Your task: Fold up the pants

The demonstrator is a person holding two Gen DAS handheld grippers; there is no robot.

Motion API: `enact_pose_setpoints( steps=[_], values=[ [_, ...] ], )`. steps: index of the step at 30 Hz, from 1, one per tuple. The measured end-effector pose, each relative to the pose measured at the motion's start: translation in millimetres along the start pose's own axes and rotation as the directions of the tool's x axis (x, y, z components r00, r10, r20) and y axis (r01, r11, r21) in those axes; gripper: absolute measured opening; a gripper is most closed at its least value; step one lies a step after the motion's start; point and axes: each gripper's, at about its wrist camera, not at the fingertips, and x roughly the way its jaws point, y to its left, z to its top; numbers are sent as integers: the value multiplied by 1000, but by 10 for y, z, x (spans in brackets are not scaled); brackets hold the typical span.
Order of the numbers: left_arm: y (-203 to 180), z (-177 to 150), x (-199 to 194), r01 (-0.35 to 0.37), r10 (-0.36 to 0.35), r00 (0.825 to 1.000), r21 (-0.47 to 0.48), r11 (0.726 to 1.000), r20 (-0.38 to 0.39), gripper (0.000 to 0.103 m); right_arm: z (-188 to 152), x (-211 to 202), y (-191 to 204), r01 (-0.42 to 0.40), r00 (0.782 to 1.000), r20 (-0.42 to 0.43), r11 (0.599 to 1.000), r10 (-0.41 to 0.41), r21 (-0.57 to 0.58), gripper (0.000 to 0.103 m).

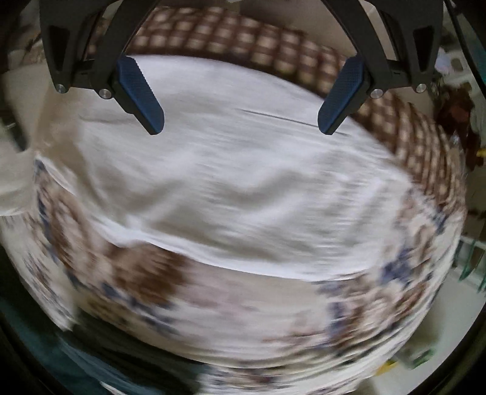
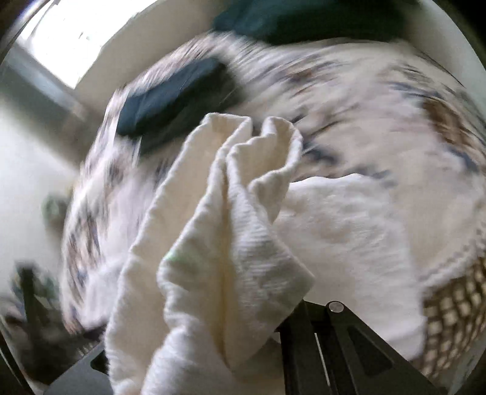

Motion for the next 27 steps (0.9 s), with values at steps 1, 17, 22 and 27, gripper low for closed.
enact_pose_setpoints(
  steps=[1,17,22,27],
  values=[
    [140,37,22,-19,19,1000,-17,1000,1,103,-161,237,307,21,999,-27,997,-23,-74,8],
    [595,530,206,136,-137,990,-60,989,-17,103,-551,831,942,-199,938,-326,951,115,-236,82],
    [23,648,287,268,-265,960,33,963,-89,103,-318,351,173,-220,924,-315,975,215,19,82],
    [-531,600,757,291,-259,936,112,950,-239,103,-209,226,-808,-20,953,-294,986,68,165,82]
  ],
)
